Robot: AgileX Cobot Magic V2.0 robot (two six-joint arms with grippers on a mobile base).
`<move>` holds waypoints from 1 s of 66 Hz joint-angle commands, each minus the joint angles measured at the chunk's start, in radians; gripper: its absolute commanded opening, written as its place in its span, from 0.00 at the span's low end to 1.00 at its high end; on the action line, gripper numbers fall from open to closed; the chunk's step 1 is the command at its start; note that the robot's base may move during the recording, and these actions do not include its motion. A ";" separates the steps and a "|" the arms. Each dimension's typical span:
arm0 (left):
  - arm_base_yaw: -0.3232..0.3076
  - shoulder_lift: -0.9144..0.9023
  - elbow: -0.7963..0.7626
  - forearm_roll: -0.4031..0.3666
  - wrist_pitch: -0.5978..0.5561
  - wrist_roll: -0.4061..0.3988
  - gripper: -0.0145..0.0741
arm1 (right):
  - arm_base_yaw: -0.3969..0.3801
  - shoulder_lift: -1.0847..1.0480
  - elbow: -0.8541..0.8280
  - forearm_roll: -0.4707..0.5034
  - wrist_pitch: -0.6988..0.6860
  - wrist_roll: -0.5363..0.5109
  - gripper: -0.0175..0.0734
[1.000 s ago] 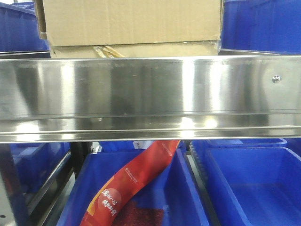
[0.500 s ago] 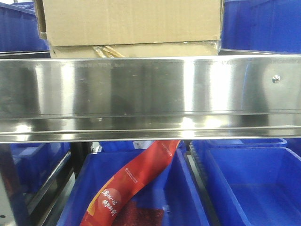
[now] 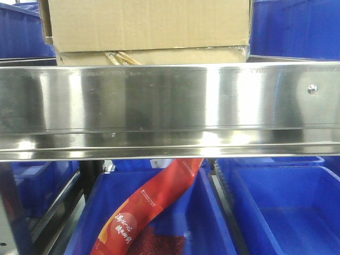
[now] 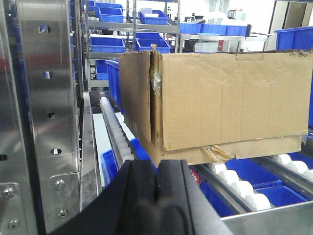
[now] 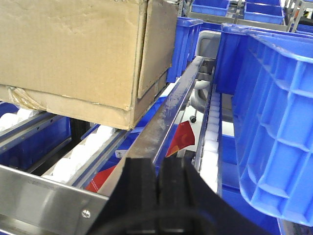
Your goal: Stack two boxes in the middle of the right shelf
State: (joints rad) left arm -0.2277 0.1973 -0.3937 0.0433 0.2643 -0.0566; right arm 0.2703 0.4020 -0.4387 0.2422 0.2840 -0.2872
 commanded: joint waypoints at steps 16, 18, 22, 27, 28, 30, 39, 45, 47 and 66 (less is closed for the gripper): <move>0.152 -0.046 0.057 -0.004 -0.015 0.000 0.04 | -0.006 -0.006 0.002 -0.009 -0.030 -0.006 0.02; 0.175 -0.061 0.074 -0.004 -0.020 0.000 0.04 | -0.006 -0.006 0.002 -0.009 -0.030 -0.006 0.02; 0.223 -0.098 0.111 -0.004 -0.022 0.000 0.04 | -0.006 -0.006 0.002 -0.009 -0.030 -0.006 0.02; 0.274 -0.154 0.171 -0.004 -0.041 0.000 0.04 | -0.006 -0.006 0.002 -0.009 -0.030 -0.006 0.02; 0.280 -0.163 0.191 -0.004 -0.049 0.000 0.04 | -0.006 -0.006 0.002 -0.009 -0.030 -0.006 0.02; 0.292 -0.181 0.218 -0.004 -0.067 0.000 0.04 | -0.006 -0.006 0.002 -0.009 -0.030 -0.006 0.02; 0.301 -0.197 0.361 -0.004 -0.209 0.000 0.04 | -0.006 -0.006 0.002 -0.009 -0.030 -0.006 0.02; 0.290 -0.197 0.394 -0.004 -0.289 0.000 0.04 | -0.006 -0.006 0.002 -0.009 -0.026 -0.006 0.02; 0.284 -0.197 0.394 -0.004 -0.247 0.000 0.04 | -0.006 -0.006 0.002 -0.009 -0.026 -0.006 0.02; 0.255 -0.197 0.394 -0.001 -0.256 0.000 0.04 | -0.006 -0.006 0.002 -0.009 -0.026 -0.006 0.02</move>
State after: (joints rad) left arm 0.0332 0.0049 0.0010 0.0433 0.0370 -0.0566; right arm 0.2703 0.4004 -0.4371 0.2422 0.2801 -0.2872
